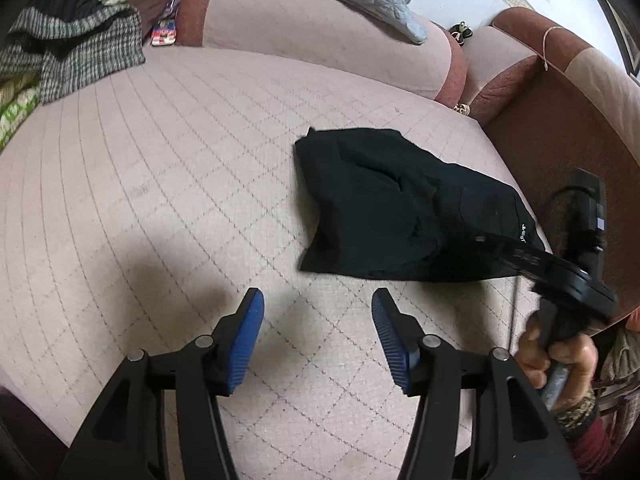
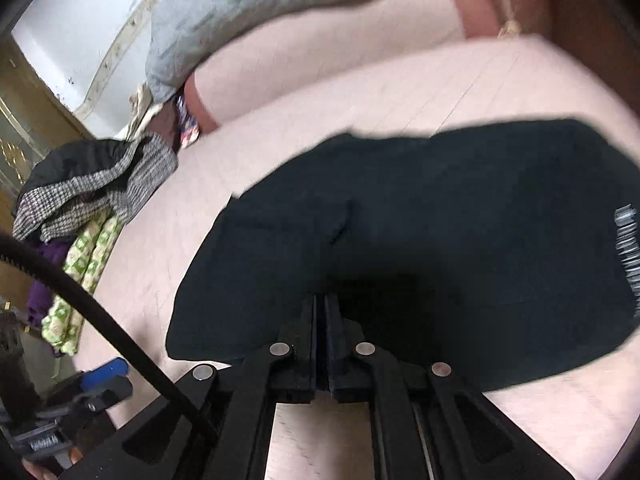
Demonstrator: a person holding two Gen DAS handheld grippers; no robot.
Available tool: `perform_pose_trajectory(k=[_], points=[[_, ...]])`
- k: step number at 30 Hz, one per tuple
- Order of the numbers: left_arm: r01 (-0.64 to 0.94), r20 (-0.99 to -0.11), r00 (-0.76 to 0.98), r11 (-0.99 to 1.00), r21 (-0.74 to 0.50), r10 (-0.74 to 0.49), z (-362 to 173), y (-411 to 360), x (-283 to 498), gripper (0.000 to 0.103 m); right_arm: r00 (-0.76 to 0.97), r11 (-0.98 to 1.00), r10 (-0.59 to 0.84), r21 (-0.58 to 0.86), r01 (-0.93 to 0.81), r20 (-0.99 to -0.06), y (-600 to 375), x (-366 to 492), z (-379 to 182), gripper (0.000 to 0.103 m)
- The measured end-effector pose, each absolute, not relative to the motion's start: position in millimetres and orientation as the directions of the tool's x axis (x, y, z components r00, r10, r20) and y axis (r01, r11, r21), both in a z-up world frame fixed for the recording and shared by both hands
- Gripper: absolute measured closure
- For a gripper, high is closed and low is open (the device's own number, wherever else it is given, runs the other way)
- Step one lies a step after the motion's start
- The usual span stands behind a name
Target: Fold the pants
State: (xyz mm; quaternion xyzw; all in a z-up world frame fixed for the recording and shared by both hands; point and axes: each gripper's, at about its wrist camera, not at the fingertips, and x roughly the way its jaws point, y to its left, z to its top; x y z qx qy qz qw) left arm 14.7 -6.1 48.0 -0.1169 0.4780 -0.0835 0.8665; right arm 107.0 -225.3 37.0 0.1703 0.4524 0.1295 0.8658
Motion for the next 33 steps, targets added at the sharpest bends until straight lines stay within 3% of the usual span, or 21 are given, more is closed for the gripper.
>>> perform_pose_trajectory(k=[4,8,13,17,25,33], points=[[0.081,-0.808,0.537,0.968,-0.237,-0.242,55,-20,24,0.045,0.626,0.91,0.324,0.414,-0.002,-0.71,-263,74,52,0.086],[0.149,-0.801,0.542,0.967,-0.206,-0.254,67,-43,41,0.045,0.72,0.909,0.187,0.396,0.131,-0.668,-319,43,69,0.066],[0.264,-0.784,0.519,0.937,-0.231,-0.339,91,-84,75,0.038,0.774,0.837,0.04,0.444,0.319,-0.632,-381,15,70,0.06],[0.401,-0.778,0.48,0.89,-0.215,-0.404,109,-138,110,0.037,0.75,0.776,0.019,0.483,0.406,-0.661,-410,10,48,0.06],[0.622,-0.809,0.33,0.757,-0.202,-0.487,99,-266,178,0.035,0.738,0.725,0.098,0.556,0.407,-0.668,-422,21,23,0.058],[0.668,-0.839,0.072,0.65,-0.361,-0.54,44,-369,235,0.035,0.745,0.758,0.116,0.543,0.361,-0.657,-410,36,18,0.048]])
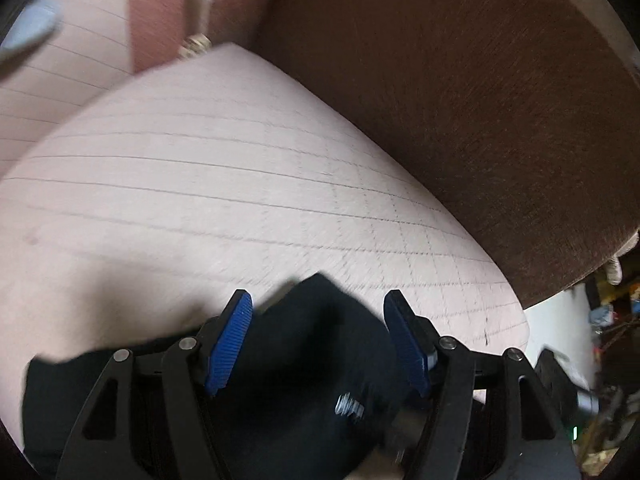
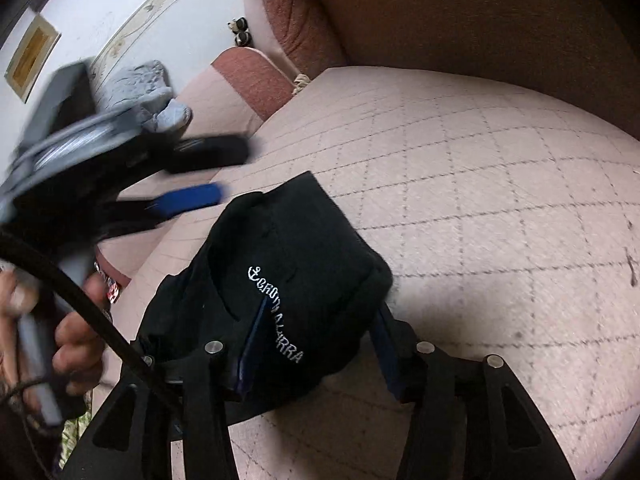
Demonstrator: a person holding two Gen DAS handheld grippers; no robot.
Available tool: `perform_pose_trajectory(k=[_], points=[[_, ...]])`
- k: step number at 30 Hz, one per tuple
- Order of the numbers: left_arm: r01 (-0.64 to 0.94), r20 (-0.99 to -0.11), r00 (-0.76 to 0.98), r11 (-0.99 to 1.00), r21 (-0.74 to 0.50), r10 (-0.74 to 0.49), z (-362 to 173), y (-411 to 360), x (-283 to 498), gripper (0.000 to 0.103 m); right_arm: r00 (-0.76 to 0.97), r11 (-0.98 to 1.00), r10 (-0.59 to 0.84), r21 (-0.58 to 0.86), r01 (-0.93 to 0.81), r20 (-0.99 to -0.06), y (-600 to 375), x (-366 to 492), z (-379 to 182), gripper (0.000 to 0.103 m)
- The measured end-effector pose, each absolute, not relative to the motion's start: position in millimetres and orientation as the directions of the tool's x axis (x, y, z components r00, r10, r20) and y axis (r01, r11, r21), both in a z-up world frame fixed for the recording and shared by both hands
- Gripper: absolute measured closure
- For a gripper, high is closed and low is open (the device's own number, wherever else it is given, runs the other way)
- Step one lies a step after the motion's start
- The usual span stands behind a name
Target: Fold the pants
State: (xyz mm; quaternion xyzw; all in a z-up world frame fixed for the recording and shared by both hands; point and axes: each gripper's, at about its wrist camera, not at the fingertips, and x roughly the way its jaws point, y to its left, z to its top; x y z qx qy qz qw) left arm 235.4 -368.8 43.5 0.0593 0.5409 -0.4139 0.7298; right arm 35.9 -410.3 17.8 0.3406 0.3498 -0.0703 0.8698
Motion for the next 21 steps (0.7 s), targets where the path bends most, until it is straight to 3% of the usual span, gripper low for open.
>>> perform_pose_trajectory(k=[3,6,8,9,15,21], points=[[0.678,-0.848,-0.02,0.616,-0.401,-0.53,21,-393,240,0.035,0.755,0.741,0.142,0.574,0.348,-0.64,-415,36,15,0.048],[0.703,-0.868,-0.058,0.598,-0.386,-0.493,8,-404,238,0.036,0.755,0.73,0.16,0.591,0.343,-0.636,-417,37,14,0.07],[0.729,-0.878,-0.06,0.58,-0.364,-0.475,10,-410,233,0.062,0.755,0.708,0.201,0.625,0.329,-0.624,-419,38,11,0.081],[0.738,-0.878,-0.068,0.568,-0.364,-0.474,13,-410,230,0.093,0.758,0.703,0.209,0.633,0.323,-0.619,-419,38,12,0.082],[0.753,-0.852,-0.008,0.557,-0.35,-0.524,46,-381,212,0.094,0.783,0.728,0.276,0.653,0.208,-0.557,-403,36,37,0.083],[0.685,-0.765,0.061,0.585,-0.434,-0.641,91,-297,211,0.094,0.751,0.799,0.37,0.599,0.043,-0.548,-352,50,77,0.083]])
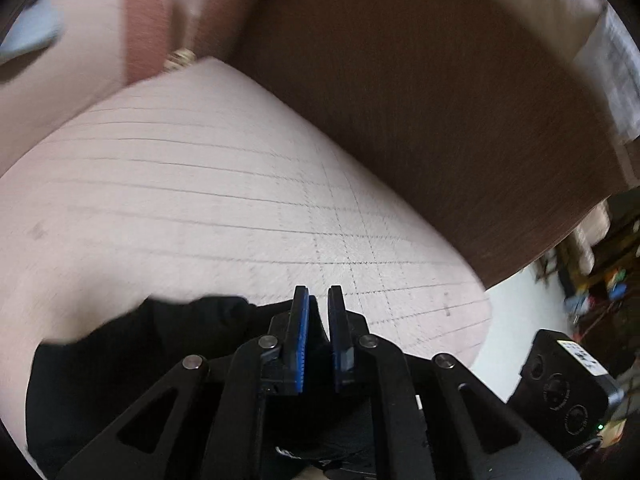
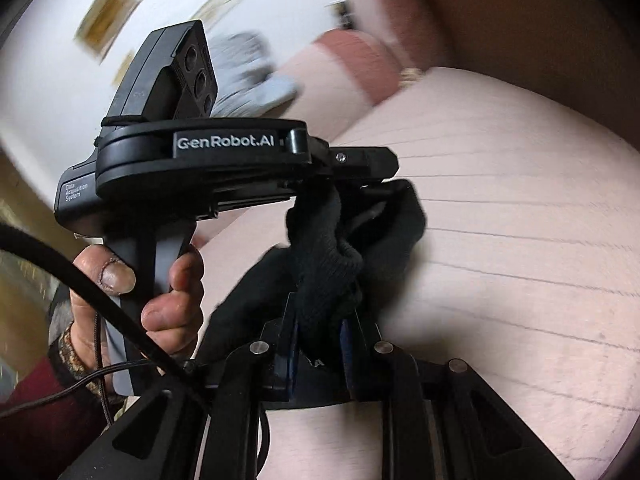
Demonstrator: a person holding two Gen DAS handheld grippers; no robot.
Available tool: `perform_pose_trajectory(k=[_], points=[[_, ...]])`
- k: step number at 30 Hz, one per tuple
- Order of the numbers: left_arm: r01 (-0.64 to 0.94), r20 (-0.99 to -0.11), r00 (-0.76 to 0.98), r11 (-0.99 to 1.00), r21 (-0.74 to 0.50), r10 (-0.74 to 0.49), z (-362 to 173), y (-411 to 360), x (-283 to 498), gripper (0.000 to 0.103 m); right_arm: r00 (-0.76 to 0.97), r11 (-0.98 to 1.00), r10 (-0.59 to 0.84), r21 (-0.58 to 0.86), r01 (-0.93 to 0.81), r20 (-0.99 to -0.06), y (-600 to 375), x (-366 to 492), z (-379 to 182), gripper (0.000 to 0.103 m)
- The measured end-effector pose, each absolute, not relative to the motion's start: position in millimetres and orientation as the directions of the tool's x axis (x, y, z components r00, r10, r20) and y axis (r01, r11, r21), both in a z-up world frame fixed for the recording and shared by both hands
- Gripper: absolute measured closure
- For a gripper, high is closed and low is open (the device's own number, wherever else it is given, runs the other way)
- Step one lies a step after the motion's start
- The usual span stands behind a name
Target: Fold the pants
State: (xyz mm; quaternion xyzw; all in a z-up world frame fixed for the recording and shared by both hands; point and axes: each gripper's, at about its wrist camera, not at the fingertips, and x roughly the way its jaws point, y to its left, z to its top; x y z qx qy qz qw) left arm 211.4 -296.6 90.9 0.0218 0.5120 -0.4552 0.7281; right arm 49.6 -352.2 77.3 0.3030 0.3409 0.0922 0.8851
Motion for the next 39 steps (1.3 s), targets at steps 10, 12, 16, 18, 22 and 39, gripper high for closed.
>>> perform_pose_trajectory(k=[10,12,16,18,22,39], points=[[0.389,-0.599,0.261,0.65,-0.653,-0.757,89,-81,215,0.092,0.565,0.859,0.506,0.443,-0.257,-0.652,-211,108,104,0.084],[0.325,-0.589,0.289,0.656,-0.681,-0.755,75,-46,215,0.092,0.528,0.872,0.489,0.4,-0.281,-0.694,-183,126,95,0.084],[0.224,-0.607,0.349,0.692,-0.686,-0.714,51,-3,214,0.084,0.467,0.889,0.453,0.346,-0.3,-0.759,-150,154,71,0.082],[0.167,-0.616,0.359,0.698,-0.696,-0.701,35,11,212,0.069,0.44,0.897,0.43,0.32,-0.305,-0.788,-139,162,57,0.076],[0.113,-0.605,0.393,0.689,-0.716,-0.692,21,40,201,0.061,0.385,0.865,0.488,0.373,-0.335,-0.783,-129,170,55,0.058],[0.09,-0.589,0.539,0.736,-0.671,-0.603,34,76,105,0.047,0.51,0.929,0.367,0.337,-0.153,-0.778,-172,183,113,0.088]])
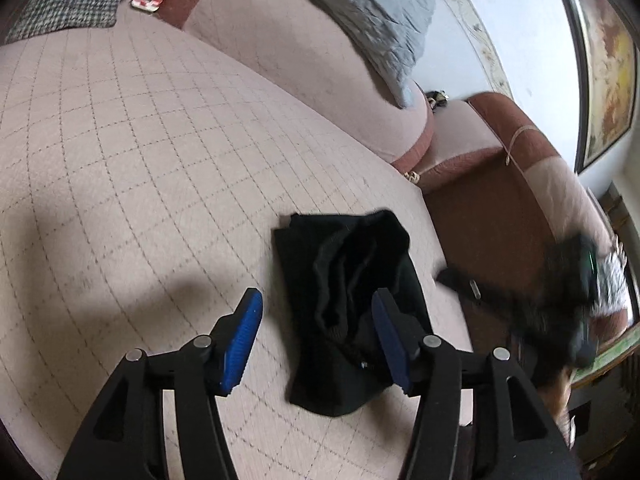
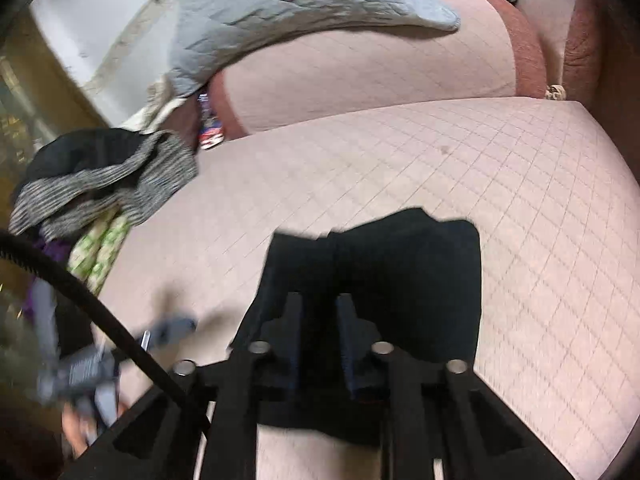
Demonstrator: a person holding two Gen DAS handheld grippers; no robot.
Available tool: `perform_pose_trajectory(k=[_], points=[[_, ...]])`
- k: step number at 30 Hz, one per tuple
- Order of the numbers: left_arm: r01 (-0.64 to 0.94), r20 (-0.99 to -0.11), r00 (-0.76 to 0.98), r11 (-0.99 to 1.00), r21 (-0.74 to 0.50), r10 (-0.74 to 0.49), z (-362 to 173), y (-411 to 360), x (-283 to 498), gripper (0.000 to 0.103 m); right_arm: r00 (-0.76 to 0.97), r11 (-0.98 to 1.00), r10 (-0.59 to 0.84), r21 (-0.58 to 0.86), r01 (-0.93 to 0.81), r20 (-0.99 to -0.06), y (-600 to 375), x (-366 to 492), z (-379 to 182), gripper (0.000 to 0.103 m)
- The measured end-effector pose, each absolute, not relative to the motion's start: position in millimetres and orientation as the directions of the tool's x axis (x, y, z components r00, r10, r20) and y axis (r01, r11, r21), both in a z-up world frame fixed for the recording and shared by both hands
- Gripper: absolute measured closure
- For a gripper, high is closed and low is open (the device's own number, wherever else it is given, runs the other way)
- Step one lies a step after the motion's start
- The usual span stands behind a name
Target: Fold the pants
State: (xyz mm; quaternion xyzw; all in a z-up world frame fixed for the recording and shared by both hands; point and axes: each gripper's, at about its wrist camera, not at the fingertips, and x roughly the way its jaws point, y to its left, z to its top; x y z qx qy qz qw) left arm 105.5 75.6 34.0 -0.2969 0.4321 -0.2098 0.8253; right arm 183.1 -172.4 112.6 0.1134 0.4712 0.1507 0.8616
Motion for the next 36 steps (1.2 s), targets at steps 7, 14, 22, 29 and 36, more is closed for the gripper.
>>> perform_pose_trajectory(k=[7,14,22,29,36], points=[[0.129,-0.622,0.579,0.813,-0.568,-0.527,32,87,86,0.041,0.341,0.914,0.406,0.382,-0.137,-0.848,-112,246,66,0.088],[0.03,-0.637,0.585,0.798,-0.602,-0.502,17,122,91,0.04,0.203,0.892,0.427,0.375,-0.252,-0.881,-57,241,29,0.088],[0.02,-0.661,0.628,0.858,-0.513,-0.41,27,123,87,0.035,0.418,0.935,0.331,0.232,-0.27,-0.846,-106,195,82,0.071],[0.009,-0.672,0.618,0.858,-0.514,-0.409,21,123,85,0.035,0.452,0.922,0.241,0.057,-0.383,-0.859,-90,154,61,0.055],[-0.018,-0.687,0.615,0.864,-0.503,-0.387,15,121,83,0.035,0.504,0.904,0.155,-0.083,-0.419,-0.849,-58,156,42,0.069]])
